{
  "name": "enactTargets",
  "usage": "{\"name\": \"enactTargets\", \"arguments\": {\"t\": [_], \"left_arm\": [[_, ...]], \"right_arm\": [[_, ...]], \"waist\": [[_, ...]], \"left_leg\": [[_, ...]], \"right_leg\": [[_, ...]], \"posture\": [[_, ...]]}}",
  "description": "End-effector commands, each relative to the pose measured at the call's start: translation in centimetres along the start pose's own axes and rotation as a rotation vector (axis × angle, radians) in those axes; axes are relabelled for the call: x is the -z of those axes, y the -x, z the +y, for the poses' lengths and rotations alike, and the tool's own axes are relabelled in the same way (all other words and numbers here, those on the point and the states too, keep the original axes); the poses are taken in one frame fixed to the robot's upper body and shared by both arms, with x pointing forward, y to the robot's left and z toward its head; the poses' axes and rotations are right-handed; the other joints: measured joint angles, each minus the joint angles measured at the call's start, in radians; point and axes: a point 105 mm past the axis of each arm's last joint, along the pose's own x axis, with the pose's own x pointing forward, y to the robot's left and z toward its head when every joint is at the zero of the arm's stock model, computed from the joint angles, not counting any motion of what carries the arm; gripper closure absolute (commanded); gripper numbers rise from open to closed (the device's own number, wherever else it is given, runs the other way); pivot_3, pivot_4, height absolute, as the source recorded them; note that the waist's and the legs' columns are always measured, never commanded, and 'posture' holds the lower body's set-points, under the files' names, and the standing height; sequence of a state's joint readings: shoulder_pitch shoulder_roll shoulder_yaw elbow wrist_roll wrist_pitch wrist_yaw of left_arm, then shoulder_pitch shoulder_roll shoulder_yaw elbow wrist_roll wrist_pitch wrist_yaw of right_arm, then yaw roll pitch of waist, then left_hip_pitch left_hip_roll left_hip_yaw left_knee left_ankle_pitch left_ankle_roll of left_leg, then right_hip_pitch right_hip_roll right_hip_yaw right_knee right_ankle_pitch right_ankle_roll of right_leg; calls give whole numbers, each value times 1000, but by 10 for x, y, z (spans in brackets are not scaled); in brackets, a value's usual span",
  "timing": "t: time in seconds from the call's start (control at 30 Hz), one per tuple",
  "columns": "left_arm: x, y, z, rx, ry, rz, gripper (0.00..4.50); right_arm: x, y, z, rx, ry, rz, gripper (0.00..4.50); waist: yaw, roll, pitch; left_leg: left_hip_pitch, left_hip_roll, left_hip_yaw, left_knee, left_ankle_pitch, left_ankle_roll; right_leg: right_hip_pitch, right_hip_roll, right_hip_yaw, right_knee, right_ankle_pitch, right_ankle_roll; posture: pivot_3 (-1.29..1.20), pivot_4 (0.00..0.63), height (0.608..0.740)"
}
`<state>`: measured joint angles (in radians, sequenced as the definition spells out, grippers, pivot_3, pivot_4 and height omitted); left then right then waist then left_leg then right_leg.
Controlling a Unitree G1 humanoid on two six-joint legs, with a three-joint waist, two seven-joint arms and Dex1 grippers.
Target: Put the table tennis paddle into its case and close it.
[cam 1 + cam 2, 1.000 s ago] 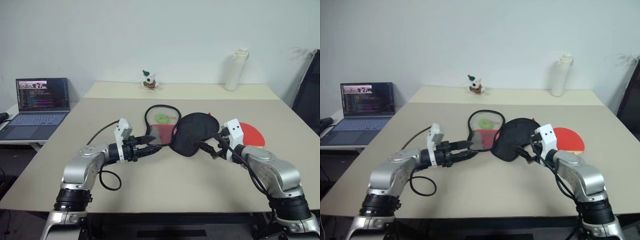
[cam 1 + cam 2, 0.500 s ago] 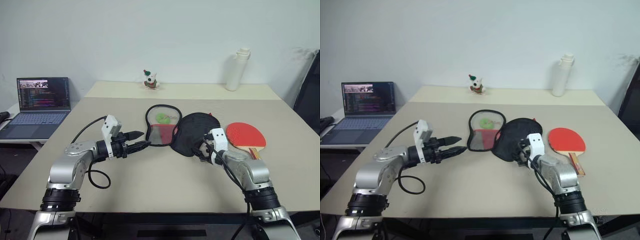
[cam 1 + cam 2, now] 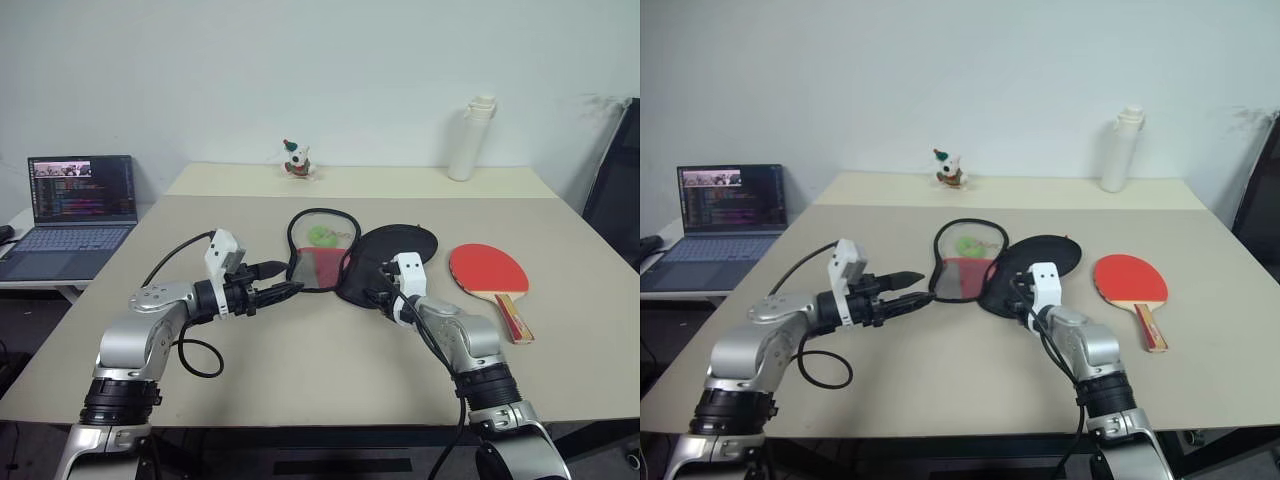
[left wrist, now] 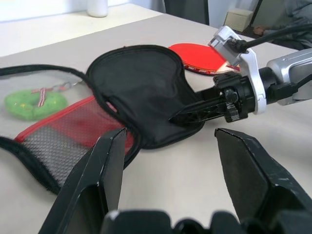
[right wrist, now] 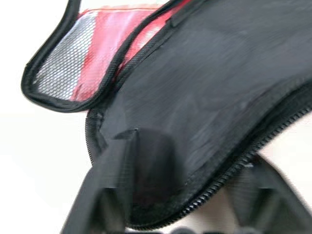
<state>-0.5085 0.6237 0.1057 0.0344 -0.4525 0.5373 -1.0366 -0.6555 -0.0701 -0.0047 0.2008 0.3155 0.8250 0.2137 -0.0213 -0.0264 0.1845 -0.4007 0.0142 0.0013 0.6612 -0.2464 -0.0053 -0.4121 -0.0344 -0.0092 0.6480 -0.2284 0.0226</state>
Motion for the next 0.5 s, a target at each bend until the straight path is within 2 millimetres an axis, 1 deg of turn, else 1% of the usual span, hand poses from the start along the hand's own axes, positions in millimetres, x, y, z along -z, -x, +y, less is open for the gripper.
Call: {"name": "enactTargets", "arguments": {"t": [0.03,0.13,0.3,0.4,0.5], "left_arm": [[-10,0,-8,26,-43,-24,1361],[-9,-1,-11,37,-41,-21,1361],[-6,-4,-17,56,-34,-20,1361],[-4,-7,-20,68,-32,-17,1361],[-4,-8,-21,73,-31,-17,1361]], "right_arm": [[-15,11,16,-79,-49,-44,3506],[-8,21,20,-114,-66,-13,4485],[4,42,17,-142,-80,43,4485],[12,56,4,-139,-60,93,4485],[14,63,-13,-108,-34,127,4485]], "waist": [[-2,0,0],[-2,0,0],[-2,0,0],[-2,0,0],[-3,0,0]], "left_leg": [[0,0,0,0,0,0],[0,0,0,0,0,0],[0,0,0,0,0,0],[0,0,0,0,0,0],[0,0,0,0,0,0]], "right_leg": [[0,0,0,0,0,0],[0,0,0,0,0,0],[0,-1,0,0,0,0],[0,-1,0,0,-1,2],[0,-1,0,0,-2,4]], "posture": [[0,150,740],[0,150,740],[0,150,740],[0,150,740],[0,150,740]]}}
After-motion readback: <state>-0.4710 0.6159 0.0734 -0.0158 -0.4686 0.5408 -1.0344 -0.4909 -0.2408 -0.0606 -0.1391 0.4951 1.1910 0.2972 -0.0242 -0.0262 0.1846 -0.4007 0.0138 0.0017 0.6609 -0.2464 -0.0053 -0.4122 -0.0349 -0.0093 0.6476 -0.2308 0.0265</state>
